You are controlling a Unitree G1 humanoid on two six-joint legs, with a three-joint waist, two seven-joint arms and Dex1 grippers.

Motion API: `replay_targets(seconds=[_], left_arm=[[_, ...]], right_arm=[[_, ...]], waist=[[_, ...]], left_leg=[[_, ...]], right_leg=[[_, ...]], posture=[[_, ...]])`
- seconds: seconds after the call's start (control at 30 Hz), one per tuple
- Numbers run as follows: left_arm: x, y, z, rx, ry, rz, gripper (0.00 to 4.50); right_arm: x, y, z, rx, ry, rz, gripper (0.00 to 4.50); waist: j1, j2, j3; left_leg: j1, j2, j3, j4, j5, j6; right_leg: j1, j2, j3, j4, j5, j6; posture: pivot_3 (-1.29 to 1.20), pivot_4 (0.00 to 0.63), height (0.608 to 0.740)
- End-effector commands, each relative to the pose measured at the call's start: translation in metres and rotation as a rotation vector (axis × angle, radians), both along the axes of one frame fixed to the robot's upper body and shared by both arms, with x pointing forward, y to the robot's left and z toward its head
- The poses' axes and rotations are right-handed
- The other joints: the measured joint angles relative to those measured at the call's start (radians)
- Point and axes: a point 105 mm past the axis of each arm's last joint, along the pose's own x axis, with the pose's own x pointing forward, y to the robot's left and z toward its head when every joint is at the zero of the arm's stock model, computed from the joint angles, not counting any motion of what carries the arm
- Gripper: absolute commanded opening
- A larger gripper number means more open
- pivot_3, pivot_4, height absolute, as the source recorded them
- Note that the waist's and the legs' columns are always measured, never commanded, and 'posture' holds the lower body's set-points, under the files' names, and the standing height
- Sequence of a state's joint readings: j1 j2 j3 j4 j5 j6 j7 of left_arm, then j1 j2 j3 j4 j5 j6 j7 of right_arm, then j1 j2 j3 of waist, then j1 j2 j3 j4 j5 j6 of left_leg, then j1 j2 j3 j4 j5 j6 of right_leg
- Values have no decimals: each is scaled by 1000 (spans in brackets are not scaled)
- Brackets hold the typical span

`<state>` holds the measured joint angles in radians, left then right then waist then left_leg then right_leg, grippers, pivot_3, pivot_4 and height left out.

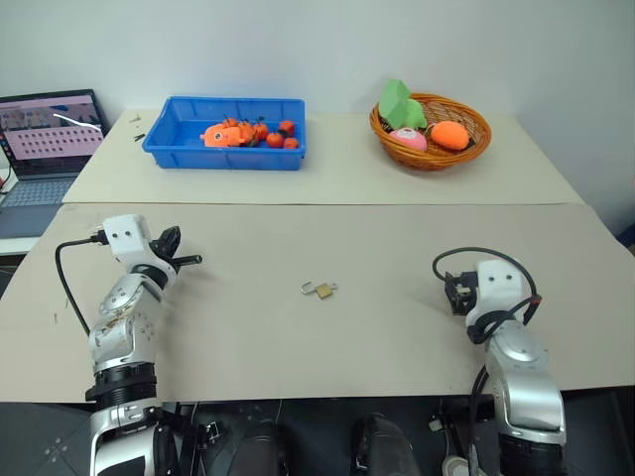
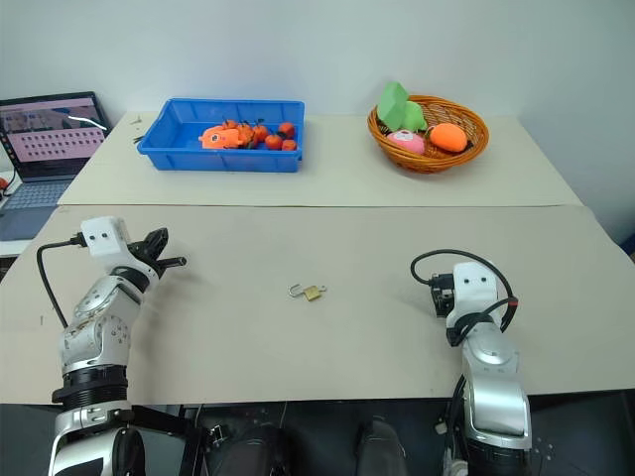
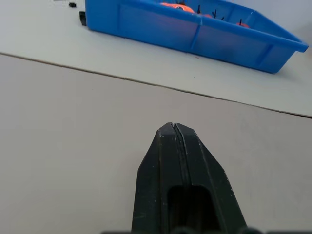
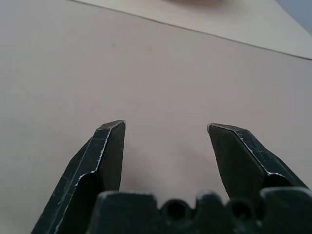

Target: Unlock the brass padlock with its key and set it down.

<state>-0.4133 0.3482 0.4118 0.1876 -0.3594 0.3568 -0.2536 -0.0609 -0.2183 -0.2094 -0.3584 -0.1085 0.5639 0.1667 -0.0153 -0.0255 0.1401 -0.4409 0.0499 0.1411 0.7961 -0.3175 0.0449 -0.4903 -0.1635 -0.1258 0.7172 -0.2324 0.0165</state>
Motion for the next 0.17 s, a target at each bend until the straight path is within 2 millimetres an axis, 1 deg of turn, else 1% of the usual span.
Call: replay_targets(seconds=[0.03,0.17], left_arm=[[-2,4,10,1,-58,12,0],[-2,1,11,-18,-68,-12,0]], right_arm=[[1,-1,8,-24,-50,7,3286],[3,2,6,-8,-49,23,3286]], waist=[[-5,0,0],[-4,0,0]], left_leg=[[0,0,0,0,0,0],[0,0,0,0,0,0]], right_leg=[[0,0,0,0,0,0],[0,0,0,0,0,0]], posture=[[0,150,676],[0,150,676]])
